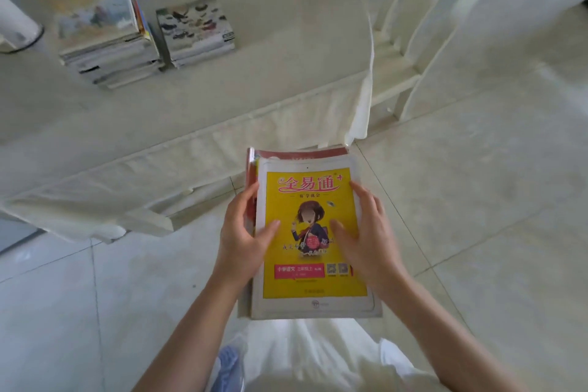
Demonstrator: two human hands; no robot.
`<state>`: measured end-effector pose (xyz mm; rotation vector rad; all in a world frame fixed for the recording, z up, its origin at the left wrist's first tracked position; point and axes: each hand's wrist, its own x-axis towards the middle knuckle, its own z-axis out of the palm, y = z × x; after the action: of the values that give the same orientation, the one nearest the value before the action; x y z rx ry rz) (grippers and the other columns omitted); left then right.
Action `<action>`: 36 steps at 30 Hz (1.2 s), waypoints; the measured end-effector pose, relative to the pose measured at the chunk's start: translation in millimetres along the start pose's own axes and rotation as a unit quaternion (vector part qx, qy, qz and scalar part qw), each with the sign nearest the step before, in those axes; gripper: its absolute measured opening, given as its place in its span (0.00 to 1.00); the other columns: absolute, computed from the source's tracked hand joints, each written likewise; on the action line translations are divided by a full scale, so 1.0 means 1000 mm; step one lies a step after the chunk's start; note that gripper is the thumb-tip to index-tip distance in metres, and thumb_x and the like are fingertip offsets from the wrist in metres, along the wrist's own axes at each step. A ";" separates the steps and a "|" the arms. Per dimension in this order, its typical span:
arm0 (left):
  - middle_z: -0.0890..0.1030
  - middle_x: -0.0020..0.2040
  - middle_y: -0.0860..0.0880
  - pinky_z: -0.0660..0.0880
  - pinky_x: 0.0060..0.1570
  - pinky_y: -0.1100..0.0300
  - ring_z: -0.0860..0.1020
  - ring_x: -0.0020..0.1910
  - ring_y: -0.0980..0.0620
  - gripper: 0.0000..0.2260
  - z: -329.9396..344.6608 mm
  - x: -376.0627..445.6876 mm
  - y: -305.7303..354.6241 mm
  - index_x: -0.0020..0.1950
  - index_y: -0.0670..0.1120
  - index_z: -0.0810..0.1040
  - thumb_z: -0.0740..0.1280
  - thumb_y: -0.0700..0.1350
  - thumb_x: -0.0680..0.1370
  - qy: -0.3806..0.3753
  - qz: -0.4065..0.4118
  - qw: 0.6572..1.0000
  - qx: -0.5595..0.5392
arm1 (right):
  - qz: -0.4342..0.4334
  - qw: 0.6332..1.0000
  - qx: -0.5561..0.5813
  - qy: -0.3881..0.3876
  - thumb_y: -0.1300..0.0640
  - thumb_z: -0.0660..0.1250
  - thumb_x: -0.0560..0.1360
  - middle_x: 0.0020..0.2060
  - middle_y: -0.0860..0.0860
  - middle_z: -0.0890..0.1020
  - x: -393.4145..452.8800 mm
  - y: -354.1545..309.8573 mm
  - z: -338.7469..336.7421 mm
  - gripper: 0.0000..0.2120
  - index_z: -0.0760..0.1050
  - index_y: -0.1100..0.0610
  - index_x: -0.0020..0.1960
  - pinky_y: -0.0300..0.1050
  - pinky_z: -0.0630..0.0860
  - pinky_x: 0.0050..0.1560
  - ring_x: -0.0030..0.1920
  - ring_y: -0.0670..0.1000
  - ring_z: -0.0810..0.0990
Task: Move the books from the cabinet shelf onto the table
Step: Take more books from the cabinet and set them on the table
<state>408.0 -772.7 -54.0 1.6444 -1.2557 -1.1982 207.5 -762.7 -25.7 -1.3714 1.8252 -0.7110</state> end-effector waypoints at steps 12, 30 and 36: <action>0.74 0.66 0.56 0.80 0.53 0.44 0.78 0.61 0.50 0.28 -0.033 0.154 0.019 0.68 0.68 0.66 0.71 0.55 0.71 0.083 -0.040 0.996 -0.014 | -0.018 0.997 0.015 -0.068 0.55 0.67 0.76 0.67 0.47 0.70 0.173 -0.066 0.037 0.33 0.53 0.44 0.74 0.48 0.77 0.56 0.61 0.48 0.73; 0.74 0.66 0.53 0.81 0.52 0.45 0.78 0.60 0.48 0.29 -0.082 0.383 0.063 0.70 0.62 0.67 0.70 0.54 0.70 0.086 -0.067 0.994 -0.011 | -0.010 0.995 0.004 -0.096 0.56 0.68 0.74 0.54 0.40 0.74 0.396 -0.169 0.076 0.31 0.57 0.47 0.72 0.45 0.74 0.50 0.52 0.46 0.77; 0.79 0.61 0.52 0.83 0.45 0.48 0.82 0.54 0.49 0.23 -0.069 0.428 0.070 0.61 0.69 0.69 0.72 0.46 0.74 0.131 -0.089 0.986 -0.055 | 0.005 0.987 -0.010 -0.163 0.56 0.68 0.75 0.43 0.37 0.78 0.465 -0.176 0.072 0.28 0.59 0.46 0.70 0.29 0.72 0.30 0.40 0.39 0.80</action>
<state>491.4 -1203.4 -70.7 1.7950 -0.8802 -1.0913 288.9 -1258.5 -34.4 -1.3980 1.5823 -0.4335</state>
